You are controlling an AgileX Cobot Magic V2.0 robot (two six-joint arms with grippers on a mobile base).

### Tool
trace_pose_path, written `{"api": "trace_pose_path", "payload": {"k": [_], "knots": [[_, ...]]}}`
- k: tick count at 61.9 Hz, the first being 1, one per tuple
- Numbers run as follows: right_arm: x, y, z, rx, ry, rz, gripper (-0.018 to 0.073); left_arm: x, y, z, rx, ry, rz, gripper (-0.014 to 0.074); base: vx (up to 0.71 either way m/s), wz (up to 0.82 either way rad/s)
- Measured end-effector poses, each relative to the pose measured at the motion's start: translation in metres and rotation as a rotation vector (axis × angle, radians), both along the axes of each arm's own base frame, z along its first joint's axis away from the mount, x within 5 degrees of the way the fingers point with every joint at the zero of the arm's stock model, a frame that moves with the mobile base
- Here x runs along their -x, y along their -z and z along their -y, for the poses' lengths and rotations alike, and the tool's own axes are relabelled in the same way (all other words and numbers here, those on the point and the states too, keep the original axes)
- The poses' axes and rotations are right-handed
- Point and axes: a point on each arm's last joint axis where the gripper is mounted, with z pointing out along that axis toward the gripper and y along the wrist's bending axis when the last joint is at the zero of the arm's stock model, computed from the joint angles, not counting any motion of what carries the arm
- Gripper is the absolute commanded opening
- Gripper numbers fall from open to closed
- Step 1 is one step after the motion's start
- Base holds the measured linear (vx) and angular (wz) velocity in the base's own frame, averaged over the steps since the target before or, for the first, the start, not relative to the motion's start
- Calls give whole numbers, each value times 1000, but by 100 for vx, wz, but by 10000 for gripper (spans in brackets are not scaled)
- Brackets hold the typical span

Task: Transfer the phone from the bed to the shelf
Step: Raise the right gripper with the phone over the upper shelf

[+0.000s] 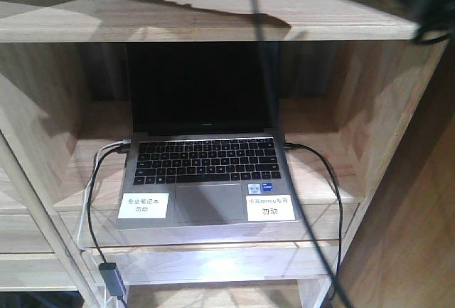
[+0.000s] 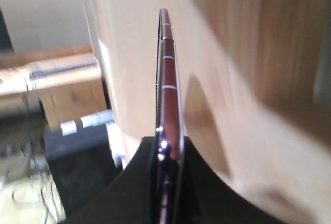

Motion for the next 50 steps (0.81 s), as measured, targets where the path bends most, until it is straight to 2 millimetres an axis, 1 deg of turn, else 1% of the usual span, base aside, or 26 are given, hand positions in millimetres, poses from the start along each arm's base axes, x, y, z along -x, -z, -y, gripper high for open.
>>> {"api": "trace_pose_path", "payload": {"k": [10, 16, 34, 50], "knots": [[-19, 22, -5, 46, 59, -8, -2, 0, 0, 0, 0, 0, 0, 1, 0, 0], [-25, 28, -5, 70, 95, 4, -2, 0, 0, 0, 0, 0, 0, 1, 0, 0], [-37, 36, -4, 67, 164, 15, -2, 0, 0, 0, 0, 0, 0, 1, 0, 0], [-53, 60, -10, 83, 186, -25, 4, 0, 0, 0, 0, 0, 0, 1, 0, 0]]}}
